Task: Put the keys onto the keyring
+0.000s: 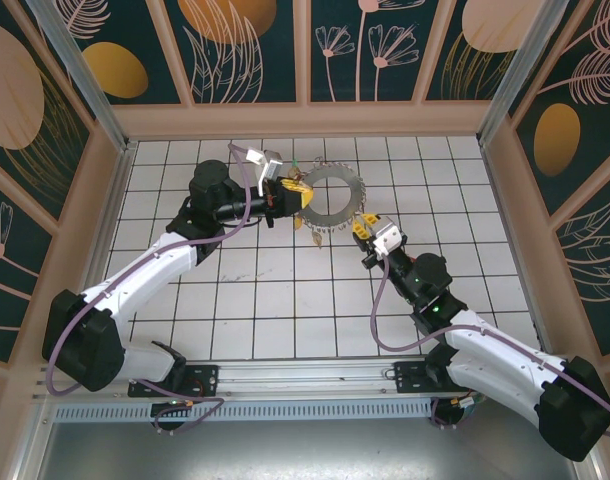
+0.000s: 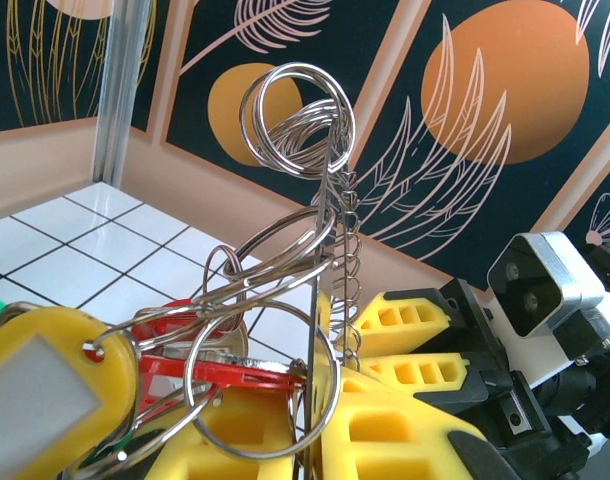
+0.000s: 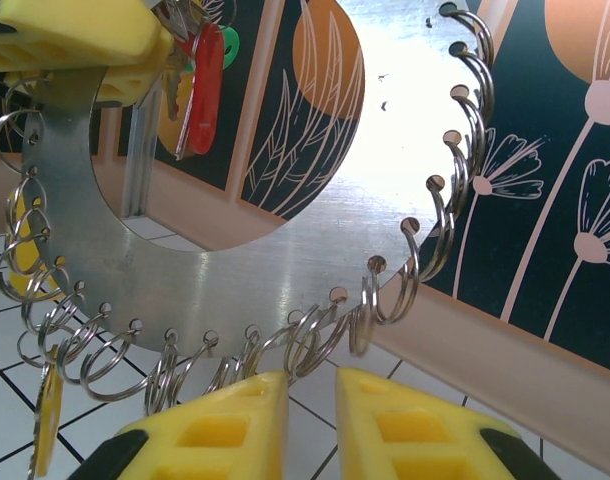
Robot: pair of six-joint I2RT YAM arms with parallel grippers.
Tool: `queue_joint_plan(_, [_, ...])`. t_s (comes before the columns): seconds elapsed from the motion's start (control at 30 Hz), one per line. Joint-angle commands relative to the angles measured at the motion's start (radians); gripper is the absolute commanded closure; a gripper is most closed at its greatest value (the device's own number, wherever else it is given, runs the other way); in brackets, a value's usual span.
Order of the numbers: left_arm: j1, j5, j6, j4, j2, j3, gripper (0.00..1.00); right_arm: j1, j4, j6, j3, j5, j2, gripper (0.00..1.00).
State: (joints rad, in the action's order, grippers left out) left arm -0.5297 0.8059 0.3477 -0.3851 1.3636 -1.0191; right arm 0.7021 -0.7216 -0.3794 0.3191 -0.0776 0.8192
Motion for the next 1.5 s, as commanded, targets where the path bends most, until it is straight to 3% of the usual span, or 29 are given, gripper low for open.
queue_joint_plan(0.0, [0.004,0.003,-0.006,-0.006,-0.022,-0.021,0.94,-0.004,-0.052,0.020,0.001,0.018,0.001,0.83])
queue_joint_plan(0.87, [0.004,0.001,-0.067,0.185,0.010,-0.128,0.95,-0.006,-0.099,0.022,-0.005,0.048,0.039,0.79])
queue_joint_plan(1.47, [0.004,-0.016,-0.107,0.270,0.015,-0.178,0.95,-0.006,0.007,0.011,-0.022,0.041,0.019,0.77])
